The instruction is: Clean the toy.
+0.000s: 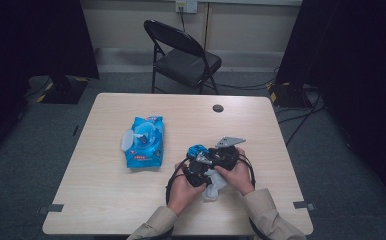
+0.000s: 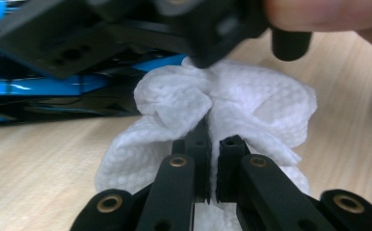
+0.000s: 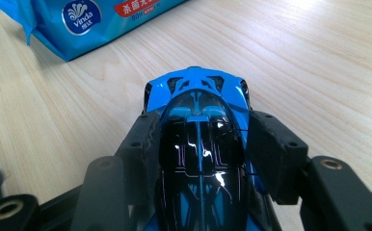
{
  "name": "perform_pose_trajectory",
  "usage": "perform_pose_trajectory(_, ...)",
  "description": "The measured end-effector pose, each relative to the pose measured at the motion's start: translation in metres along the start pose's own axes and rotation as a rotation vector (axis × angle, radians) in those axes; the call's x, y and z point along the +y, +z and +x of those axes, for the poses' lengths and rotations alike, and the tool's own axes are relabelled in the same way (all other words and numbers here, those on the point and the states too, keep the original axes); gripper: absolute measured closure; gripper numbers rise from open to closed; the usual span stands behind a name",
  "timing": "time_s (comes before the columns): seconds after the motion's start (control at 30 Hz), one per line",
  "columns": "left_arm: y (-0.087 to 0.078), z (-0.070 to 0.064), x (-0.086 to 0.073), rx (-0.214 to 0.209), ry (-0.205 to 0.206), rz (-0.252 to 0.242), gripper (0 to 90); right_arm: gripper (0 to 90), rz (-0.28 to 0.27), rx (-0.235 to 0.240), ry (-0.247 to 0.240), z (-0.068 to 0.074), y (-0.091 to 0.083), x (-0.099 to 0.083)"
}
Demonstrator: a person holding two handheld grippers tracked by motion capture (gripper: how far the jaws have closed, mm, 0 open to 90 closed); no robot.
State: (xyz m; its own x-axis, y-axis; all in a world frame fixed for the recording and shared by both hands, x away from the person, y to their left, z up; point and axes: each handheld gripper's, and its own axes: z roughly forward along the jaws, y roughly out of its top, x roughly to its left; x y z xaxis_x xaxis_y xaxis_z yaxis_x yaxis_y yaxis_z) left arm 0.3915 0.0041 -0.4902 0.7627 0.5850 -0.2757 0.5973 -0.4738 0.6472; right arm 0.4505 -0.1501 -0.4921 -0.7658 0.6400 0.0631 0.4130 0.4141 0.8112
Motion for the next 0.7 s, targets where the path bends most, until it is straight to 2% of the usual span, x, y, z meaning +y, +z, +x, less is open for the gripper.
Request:
perform_pose_trajectory(0.37, -0.022, -0.008, -0.002, -0.048, 0.026, -0.02, 86.4, 46.7, 0.002, -0.001, 0.007, 0.0, 0.0, 0.0)
perform_pose_trajectory(0.57, -0.034, -0.002, -0.008, -0.038, 0.022, -0.026, 85.8, 45.5, 0.008, 0.0, 0.007, 0.0, 0.0, 0.001)
perform_pose_trajectory(0.6, -0.036, 0.001, -0.009, -0.031, 0.02, -0.023, 85.8, 44.7, 0.011, 0.0, 0.005, 0.0, 0.0, 0.001)
perform_pose_trajectory(0.63, -0.038, 0.003, -0.01, -0.031, 0.018, -0.022, 85.8, 38.8, 0.013, 0.01, -0.006, 0.0, -0.001, 0.001)
perform_pose_trajectory(0.67, -0.039, 0.005, -0.011, -0.028, 0.016, -0.022, 85.8, 37.1, 0.019, 0.013, -0.017, 0.0, -0.001, 0.002)
perform_pose_trajectory(0.7, -0.04, 0.006, -0.012, -0.027, 0.014, -0.017, 85.7, 35.6, 0.02, 0.004, -0.028, 0.0, -0.002, 0.003)
